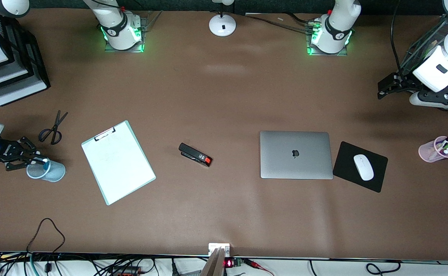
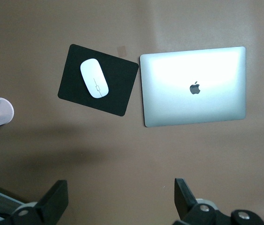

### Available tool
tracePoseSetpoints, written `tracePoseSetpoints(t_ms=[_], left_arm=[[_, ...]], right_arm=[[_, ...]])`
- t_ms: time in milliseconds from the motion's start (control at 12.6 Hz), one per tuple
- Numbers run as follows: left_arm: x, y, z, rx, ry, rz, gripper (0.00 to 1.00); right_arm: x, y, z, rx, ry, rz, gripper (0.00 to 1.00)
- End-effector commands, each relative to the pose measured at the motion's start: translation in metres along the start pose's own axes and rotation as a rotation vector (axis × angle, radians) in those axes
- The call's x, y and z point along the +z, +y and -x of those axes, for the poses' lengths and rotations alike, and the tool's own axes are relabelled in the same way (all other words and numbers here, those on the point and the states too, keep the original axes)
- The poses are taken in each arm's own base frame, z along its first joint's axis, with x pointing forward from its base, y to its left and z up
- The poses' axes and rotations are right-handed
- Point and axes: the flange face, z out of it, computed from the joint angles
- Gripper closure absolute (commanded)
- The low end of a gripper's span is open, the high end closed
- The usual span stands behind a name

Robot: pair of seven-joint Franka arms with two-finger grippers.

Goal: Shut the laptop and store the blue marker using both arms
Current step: 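Lower the blue marker into the pale blue cup and open the right gripper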

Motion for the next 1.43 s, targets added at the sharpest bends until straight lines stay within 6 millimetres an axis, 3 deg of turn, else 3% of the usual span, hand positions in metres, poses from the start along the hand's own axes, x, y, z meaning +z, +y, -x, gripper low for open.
tracePoseSetpoints(t_ms=[0,159,238,318,397,794,1112,1350], left_arm=[[0.000,-0.003,0.003,0.022,-0.006,-0.018,0.00],[0.000,-0.004,0.003,0.021,-0.006,-0.018,0.00],[0.000,-0.004,0.003,0.021,-0.006,-0.018,0.00],[0.000,-0.003,0.003,0.022,-0.006,-0.018,0.00],[0.000,-0.003,0.003,0.022,-0.006,-0.018,0.00],[0.000,-0.003,0.003,0.022,-0.006,-0.018,0.00],[0.000,-0.003,0.003,0.022,-0.006,-0.018,0.00],[-0.001,-0.003,0.003,0.022,-0.004,-0.019,0.00]], right_arm=[[-0.004,0.004,0.004,-0.001,-0.016,0.015,1.00],[-0.002,0.003,0.007,0.007,-0.017,0.015,0.99],[-0.002,0.003,0.007,0.011,-0.017,0.015,0.92],[-0.001,0.004,0.007,0.013,-0.020,0.014,0.67],[-0.002,0.003,0.007,0.016,-0.019,0.017,0.01],[-0.016,0.010,-0.009,0.048,-0.027,0.023,0.00],[-0.043,0.019,-0.050,0.092,-0.060,-0.008,0.00],[-0.079,0.028,-0.104,0.144,-0.127,-0.025,0.00]])
